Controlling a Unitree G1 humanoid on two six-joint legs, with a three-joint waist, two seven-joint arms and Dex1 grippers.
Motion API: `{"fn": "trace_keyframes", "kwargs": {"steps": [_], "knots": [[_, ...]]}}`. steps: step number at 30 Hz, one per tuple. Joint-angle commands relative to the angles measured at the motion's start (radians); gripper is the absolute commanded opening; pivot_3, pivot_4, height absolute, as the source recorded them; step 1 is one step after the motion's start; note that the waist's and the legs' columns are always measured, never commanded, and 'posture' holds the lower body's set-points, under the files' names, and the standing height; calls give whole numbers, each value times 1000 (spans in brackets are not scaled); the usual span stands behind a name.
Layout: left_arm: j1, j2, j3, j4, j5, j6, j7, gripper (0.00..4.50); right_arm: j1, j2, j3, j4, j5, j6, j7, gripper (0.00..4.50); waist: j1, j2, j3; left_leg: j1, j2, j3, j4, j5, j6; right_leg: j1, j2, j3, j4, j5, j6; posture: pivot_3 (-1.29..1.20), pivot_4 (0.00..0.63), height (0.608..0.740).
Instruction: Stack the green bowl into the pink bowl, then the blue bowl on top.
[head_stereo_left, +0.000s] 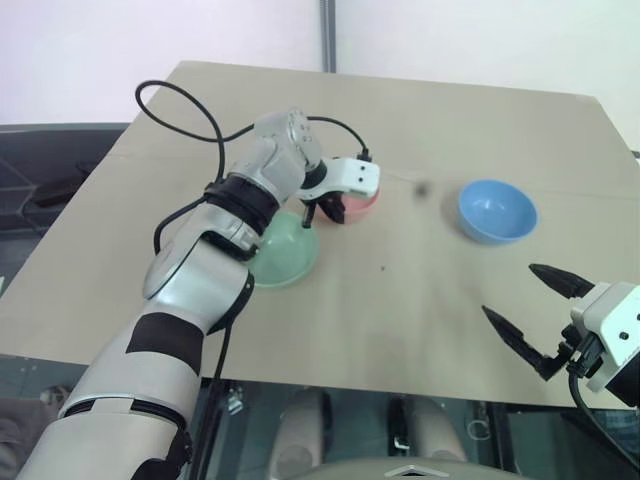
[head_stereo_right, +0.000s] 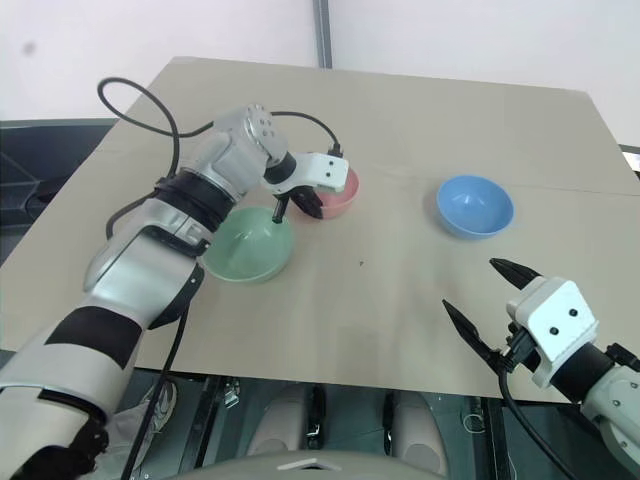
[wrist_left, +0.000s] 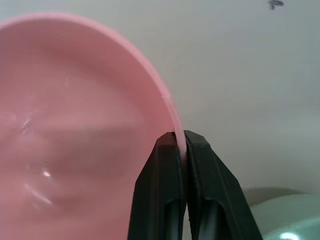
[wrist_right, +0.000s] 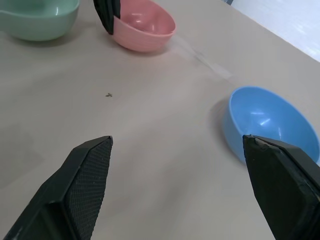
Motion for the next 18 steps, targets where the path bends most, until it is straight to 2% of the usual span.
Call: {"fn": "trace_keyframes", "kwargs": {"steps": [1, 4, 7, 10, 15, 18], "knots": [[17, -5, 37, -103, -118, -66, -92, 8, 25, -8, -40, -30, 5, -49, -26, 4500, 0, 0, 0, 0, 0, 0, 0, 0, 0, 0, 0, 0, 0, 0, 0, 0, 150, 740], [31, 38, 11, -182, -233, -175, -110, 8, 18, -8, -58, -30, 15, -34, -34, 4500, -4, 0, 0, -1, 0, -1, 0, 0, 0, -1, 0, 1, 0, 0, -1, 0, 150, 740], [59, 129, -65, -286, -386, -328, -110, 8, 15, -5, -70, -30, 14, -19, -32, 4500, -10, 1, 1, 0, 0, -1, 0, 0, 0, -1, 0, 2, 0, 1, -1, 0, 150, 740], [68, 223, -144, -358, -476, -459, -110, 8, 9, 2, -76, -30, 14, -8, -29, 4500, -7, 1, 1, 1, 1, -1, -1, 0, 0, -1, 1, 3, 1, 1, -1, 0, 150, 740], [71, 267, -191, -343, -468, -602, -110, 8, -2, 8, -77, -30, 16, 5, -23, 4500, 1, 1, 0, 0, 0, 0, 1, 0, 0, 0, 0, 2, 1, 1, -1, 0, 150, 740], [82, 286, -222, -368, -500, -614, -110, 8, -13, 10, -73, -30, 16, 15, -20, 4500, 2, 1, 0, 0, -1, 0, 1, 0, 0, 1, 0, 2, 0, 1, -1, 0, 150, 740]]}}
